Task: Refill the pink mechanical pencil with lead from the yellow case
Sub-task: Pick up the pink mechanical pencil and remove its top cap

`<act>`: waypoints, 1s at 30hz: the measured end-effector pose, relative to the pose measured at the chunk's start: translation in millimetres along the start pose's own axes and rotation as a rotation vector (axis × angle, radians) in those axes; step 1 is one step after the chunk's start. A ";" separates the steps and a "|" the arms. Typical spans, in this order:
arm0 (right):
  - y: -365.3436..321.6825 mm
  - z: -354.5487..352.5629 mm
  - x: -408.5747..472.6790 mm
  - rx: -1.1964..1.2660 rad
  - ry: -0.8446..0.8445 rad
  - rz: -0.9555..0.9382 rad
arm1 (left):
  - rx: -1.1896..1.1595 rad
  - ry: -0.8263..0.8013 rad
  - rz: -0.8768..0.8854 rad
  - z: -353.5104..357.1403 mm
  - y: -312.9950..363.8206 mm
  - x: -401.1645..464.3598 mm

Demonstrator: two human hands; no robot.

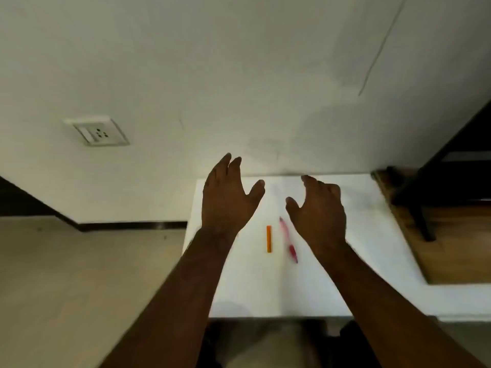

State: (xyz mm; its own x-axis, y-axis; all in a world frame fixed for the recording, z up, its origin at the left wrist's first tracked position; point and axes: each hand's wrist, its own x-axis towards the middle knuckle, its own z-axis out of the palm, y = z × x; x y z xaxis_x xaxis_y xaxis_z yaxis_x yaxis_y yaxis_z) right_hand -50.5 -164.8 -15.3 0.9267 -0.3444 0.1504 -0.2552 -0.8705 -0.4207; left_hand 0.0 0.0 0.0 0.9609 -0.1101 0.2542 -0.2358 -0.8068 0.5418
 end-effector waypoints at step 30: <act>39.4 88.1 27.1 0.461 -0.337 0.218 | -0.539 -0.363 -0.550 117.4 -25.1 -10.3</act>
State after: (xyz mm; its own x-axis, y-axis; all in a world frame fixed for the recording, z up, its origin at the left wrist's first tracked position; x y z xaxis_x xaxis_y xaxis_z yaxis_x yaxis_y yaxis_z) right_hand -11.2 -177.5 -106.6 0.9222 -0.3014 -0.2424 -0.3727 -0.5251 -0.7651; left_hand 13.1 -46.7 -110.3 0.9244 -0.0371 -0.3796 0.3296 -0.4233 0.8439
